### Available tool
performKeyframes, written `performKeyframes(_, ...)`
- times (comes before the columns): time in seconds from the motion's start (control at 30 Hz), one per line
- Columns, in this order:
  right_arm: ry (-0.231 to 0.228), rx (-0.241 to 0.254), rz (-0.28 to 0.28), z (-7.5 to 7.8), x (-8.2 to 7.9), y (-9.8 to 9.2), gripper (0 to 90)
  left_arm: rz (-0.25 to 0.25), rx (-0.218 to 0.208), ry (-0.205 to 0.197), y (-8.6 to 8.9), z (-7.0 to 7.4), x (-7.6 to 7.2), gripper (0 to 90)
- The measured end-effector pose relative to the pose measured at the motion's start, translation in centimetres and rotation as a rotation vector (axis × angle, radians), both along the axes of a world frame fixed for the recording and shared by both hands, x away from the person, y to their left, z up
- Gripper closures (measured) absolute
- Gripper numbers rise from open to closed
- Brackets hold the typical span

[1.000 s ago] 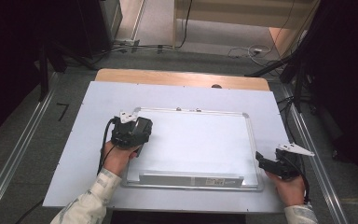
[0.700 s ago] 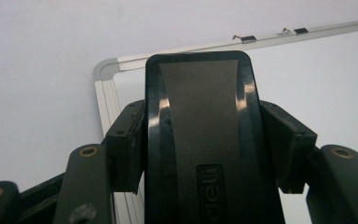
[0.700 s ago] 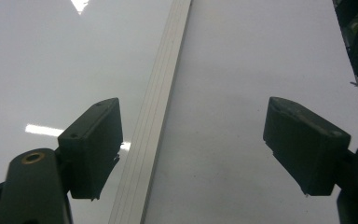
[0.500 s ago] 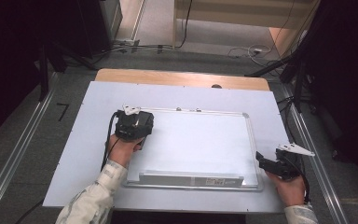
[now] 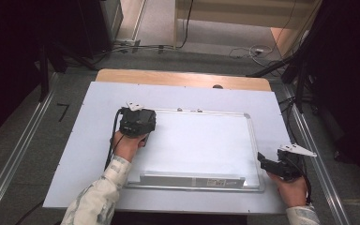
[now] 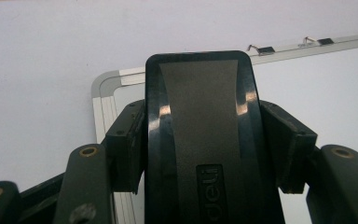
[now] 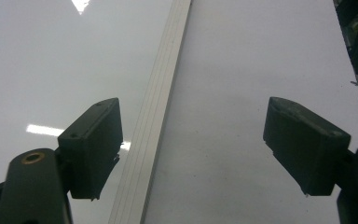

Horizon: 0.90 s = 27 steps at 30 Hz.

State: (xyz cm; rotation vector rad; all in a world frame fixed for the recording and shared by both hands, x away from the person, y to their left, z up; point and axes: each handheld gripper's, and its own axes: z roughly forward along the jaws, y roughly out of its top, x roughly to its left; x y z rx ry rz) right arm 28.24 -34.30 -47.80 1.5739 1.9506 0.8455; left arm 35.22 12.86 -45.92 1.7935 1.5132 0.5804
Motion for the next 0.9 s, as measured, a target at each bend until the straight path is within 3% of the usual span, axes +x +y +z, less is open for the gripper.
performKeyframes(0.33, 0.001, 0.002, 0.003, 0.0, 0.0, 0.0, 18.3, 0.065, 0.014, 0.034, -0.2, -1.0, 2.2, 39.1)
performKeyframes(0.57, 0.001, 0.002, 0.002, 0.0, 0.0, -0.1, 18.3, 0.125, 0.052, 0.040, -0.3, -1.8, 3.5, 39.0)
performKeyframes(0.9, 0.002, 0.002, 0.003, 0.0, 0.0, -0.1, 18.3, 0.137, 0.059, 0.077, -0.6, -3.0, 4.1, 38.9)
